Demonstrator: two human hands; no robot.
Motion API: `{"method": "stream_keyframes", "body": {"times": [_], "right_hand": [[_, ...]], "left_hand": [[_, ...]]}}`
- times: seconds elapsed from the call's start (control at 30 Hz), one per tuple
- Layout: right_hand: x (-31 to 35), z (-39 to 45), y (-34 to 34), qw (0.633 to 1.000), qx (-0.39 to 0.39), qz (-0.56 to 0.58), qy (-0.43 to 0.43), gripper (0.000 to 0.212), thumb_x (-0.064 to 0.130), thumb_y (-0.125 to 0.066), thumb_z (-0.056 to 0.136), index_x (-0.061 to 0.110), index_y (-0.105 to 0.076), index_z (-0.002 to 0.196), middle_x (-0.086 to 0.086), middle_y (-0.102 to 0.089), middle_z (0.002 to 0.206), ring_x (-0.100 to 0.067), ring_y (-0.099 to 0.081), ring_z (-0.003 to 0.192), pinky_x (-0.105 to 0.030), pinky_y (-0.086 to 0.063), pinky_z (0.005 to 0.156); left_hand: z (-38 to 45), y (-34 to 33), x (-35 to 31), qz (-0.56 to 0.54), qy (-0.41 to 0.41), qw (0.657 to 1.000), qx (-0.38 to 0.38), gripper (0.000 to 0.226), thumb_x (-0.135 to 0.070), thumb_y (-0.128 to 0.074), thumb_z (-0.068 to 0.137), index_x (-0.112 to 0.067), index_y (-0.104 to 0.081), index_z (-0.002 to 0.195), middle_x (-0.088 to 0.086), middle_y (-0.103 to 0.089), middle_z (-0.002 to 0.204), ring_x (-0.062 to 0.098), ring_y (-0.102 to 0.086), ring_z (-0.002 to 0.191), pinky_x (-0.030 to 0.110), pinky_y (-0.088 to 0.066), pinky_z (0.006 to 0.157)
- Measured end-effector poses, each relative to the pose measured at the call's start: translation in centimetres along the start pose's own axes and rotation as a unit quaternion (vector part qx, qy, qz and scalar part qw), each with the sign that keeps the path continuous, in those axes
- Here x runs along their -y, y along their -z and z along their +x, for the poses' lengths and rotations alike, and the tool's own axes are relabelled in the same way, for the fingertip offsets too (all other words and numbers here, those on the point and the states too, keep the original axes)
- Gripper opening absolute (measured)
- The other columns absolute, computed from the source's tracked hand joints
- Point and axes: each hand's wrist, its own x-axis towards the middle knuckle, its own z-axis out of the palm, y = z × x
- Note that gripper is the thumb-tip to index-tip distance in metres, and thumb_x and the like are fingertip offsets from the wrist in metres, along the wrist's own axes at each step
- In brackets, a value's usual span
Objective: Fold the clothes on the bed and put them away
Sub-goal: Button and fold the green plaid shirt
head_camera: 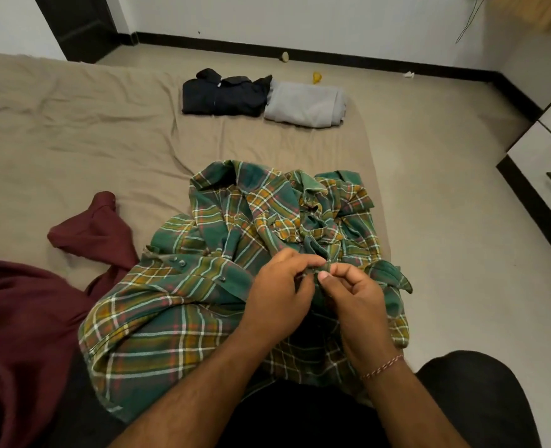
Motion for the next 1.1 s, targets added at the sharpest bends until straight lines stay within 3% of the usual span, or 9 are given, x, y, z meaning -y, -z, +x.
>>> {"method": "stream_keyframes", "body": {"times": [0.1, 0.23, 0.3, 0.37, 0.43, 0.63, 0.87, 1.1], "right_hand": [[-0.2, 0.21, -0.41, 1.0, 0.0, -0.004, 0.015, 0.013, 0.002, -0.074, 0.091, 0.001, -0.069, 0.103, -0.028, -0.072, 0.101, -0.027, -0.068, 0.089, -0.049, -0.056, 0.09], [-0.26, 0.32, -0.58, 0.999, -0.009, -0.028, 0.037, 0.012, 0.001, -0.075, 0.09, 0.006, -0.073, 0.102, -0.022, -0.074, 0.099, -0.022, -0.071, 0.087, -0.042, -0.06, 0.086], [-0.4, 0.26, -0.71, 0.998, -0.009, -0.034, 0.044, 0.013, 0.001, -0.075, 0.09, 0.008, -0.074, 0.102, -0.019, -0.076, 0.098, -0.024, -0.072, 0.089, -0.04, -0.061, 0.086], [-0.45, 0.15, -0.84, 0.998, -0.015, -0.035, 0.049, 0.014, 0.0, -0.076, 0.089, 0.009, -0.074, 0.1, -0.013, -0.077, 0.096, -0.021, -0.073, 0.089, -0.035, -0.062, 0.084], [-0.38, 0.09, -0.88, 0.998, -0.022, -0.036, 0.057, 0.016, -0.001, -0.076, 0.089, 0.011, -0.075, 0.099, -0.007, -0.078, 0.093, -0.015, -0.073, 0.086, -0.028, -0.061, 0.08], [-0.26, -0.08, -0.87, 0.998, -0.034, -0.02, 0.055, 0.017, -0.001, -0.076, 0.088, 0.01, -0.076, 0.101, -0.006, -0.079, 0.094, -0.014, -0.075, 0.087, -0.028, -0.062, 0.081], [-0.37, -0.01, -0.97, 0.999, -0.033, -0.004, 0.04, 0.022, -0.003, -0.076, 0.087, 0.011, -0.076, 0.104, -0.002, -0.08, 0.096, -0.013, -0.075, 0.09, -0.026, -0.061, 0.082], [-0.35, 0.06, -1.03, 0.997, -0.041, 0.057, 0.026, 0.018, -0.004, -0.073, 0.089, 0.009, -0.075, 0.102, -0.004, -0.079, 0.091, -0.015, -0.074, 0.086, -0.025, -0.061, 0.078]], "left_hand": [[0.28, 0.16, 0.04, -0.089, 0.042, 0.995, 0.012, 0.032, -0.028, -0.059, 0.094, -0.02, -0.077, 0.119, -0.011, -0.068, 0.104, 0.001, -0.064, 0.102, 0.016, -0.05, 0.09], [0.51, 0.4, 0.46, -0.125, 0.06, 0.99, -0.023, 0.021, -0.014, -0.064, 0.102, -0.02, -0.08, 0.115, -0.011, -0.074, 0.108, -0.001, -0.065, 0.107, 0.015, -0.05, 0.094], [0.46, 0.4, 0.35, -0.156, 0.086, 0.983, -0.03, 0.023, -0.007, -0.067, 0.099, -0.019, -0.079, 0.114, -0.011, -0.074, 0.101, -0.002, -0.067, 0.096, 0.016, -0.053, 0.087], [0.38, 0.38, 0.31, -0.203, 0.112, 0.972, -0.038, 0.025, -0.001, -0.069, 0.096, -0.016, -0.076, 0.115, -0.009, -0.069, 0.085, -0.001, -0.061, 0.071, 0.016, -0.052, 0.07], [0.4, 0.3, 0.41, -0.235, 0.127, 0.962, -0.052, 0.022, 0.001, -0.072, 0.093, -0.017, -0.074, 0.106, -0.007, -0.066, 0.078, 0.001, -0.056, 0.063, 0.018, -0.05, 0.063], [0.34, 0.27, 0.26, -0.267, 0.129, 0.953, -0.06, 0.021, -0.003, -0.076, 0.092, -0.024, -0.077, 0.092, -0.001, -0.076, 0.082, 0.004, -0.065, 0.072, 0.019, -0.056, 0.068], [0.52, 0.05, 0.58, -0.322, 0.161, 0.931, -0.059, 0.024, 0.003, -0.075, 0.09, -0.02, -0.076, 0.099, 0.003, -0.071, 0.086, 0.012, -0.063, 0.077, 0.021, -0.055, 0.072], [0.57, -0.16, 0.66, -0.287, 0.15, 0.943, -0.069, 0.018, 0.0, -0.079, 0.088, -0.018, -0.076, 0.09, 0.0, -0.074, 0.079, 0.01, -0.064, 0.071, 0.022, -0.056, 0.068]]}}
